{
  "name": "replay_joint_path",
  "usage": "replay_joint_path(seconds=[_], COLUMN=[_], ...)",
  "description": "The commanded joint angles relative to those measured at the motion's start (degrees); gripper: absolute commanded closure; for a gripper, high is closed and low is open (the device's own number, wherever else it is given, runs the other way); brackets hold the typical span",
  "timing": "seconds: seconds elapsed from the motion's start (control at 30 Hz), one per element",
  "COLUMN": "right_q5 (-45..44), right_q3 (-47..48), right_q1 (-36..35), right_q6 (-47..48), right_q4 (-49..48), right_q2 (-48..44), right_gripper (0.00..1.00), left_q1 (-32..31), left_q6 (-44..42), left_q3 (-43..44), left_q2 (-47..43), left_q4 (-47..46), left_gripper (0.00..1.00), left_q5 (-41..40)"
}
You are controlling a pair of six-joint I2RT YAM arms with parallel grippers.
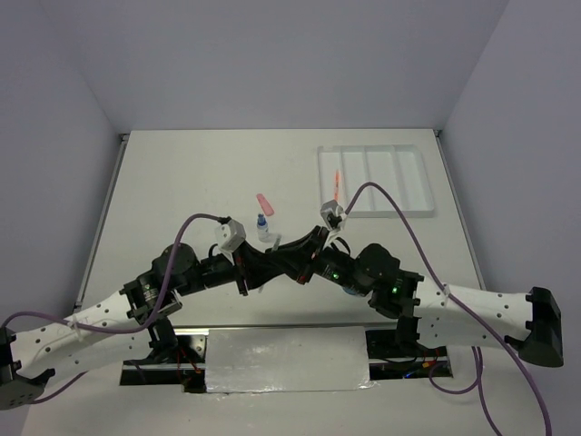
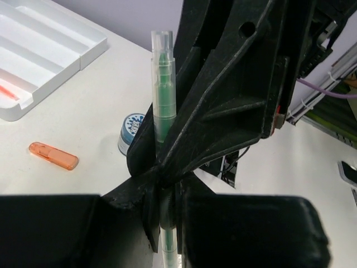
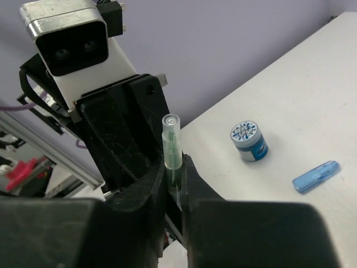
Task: Sort the stationery into containers
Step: Close the pen cap on the pen, then place the pen in the storage box.
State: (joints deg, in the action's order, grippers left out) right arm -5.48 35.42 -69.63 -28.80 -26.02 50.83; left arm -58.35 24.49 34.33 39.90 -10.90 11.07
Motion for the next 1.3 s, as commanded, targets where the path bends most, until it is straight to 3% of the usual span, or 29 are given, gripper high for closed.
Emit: replay_joint_path(seconds=[0.0,0.03,0.07,0.1,0.13,0.17,0.2,0.3,0.33,0.43,0.47,0.53,0.63,0.73,1.0,1.27], right_q5=[-0.1,-0.8,-2.2,-4.7,-5.7,-5.8,-3.9,-0.6,-1.5,-6.5,-7.3,-7.3,-8.5,-10.9,-7.2,-4.9], right_q3=[3.4,4.0,4.7,6.7,8.3,9.7,11.8,16.3,18.5,30.6,36.6,42.6,52.4,58.7,67.0,71.7], right_q1=[-0.3,-0.2,-0.1,1.8,3.8,6.7,14.7,28.5,30.7,36.5,39.1,41.5,44.2,45.9,49.7,51.1], right_q6=[1.1,1.5,1.9,2.9,2.8,2.2,-0.1,0.1,3.2,7.7,9.4,11.3,12.9,13.7,15.7,14.7], right_q4=[-0.3,1.4,2.8,5.1,11.9,14.9,18.0,27.1,32.5,46.9,52.5,57.4,61.9,62.8,63.5,64.7], right_q2=[1.7,1.8,1.9,2.7,3.4,4.3,5.9,10.1,14.1,23.2,30.1,37.5,53.1,59.9,66.1,69.8], right_gripper=[0.93,1.00,1.00,1.00,1.00,1.00,1.00,1.00,1.00,1.00,1.00,1.00,1.00,1.00,1.00,1.00], left_q1=[-0.4,-0.4,-0.4,-0.4,-0.4,-0.4,-0.4,-0.4,-0.4,-0.3,-0.3,-0.3,-0.3,-0.4,-0.3,-0.3], left_q6=[0.9,1.1,2.0,2.8,3.4,3.6,4.0,7.8,11.0,20.0,21.8,23.9,23.1,21.7,17.0,15.9], left_q3=[0.4,0.4,0.8,1.3,2.1,4.4,5.7,11.6,14.5,20.1,21.2,23.4,24.5,25.4,23.4,22.3], left_q2=[0.6,0.8,0.9,1.0,1.1,1.8,2.2,4.6,5.8,8.0,8.2,7.4,3.6,-1.0,-10.8,-10.9], left_q4=[-7.1,-6.1,-4.9,-2.9,2.7,5.9,9.6,27.5,36.6,50.6,57.8,62.1,64.9,67.0,67.0,65.0], left_gripper=[1.00,0.80,0.55,0.20,0.01,0.01,0.01,0.01,0.01,0.01,0.01,0.01,0.01,0.01,0.01,0.01], left_q5=[1.5,-0.4,-2.6,-5.6,-10.8,-13.8,-16.2,-29.1,-35.9,-47.4,-48.7,-49.6,-47.2,-46.1,-44.5,-42.1])
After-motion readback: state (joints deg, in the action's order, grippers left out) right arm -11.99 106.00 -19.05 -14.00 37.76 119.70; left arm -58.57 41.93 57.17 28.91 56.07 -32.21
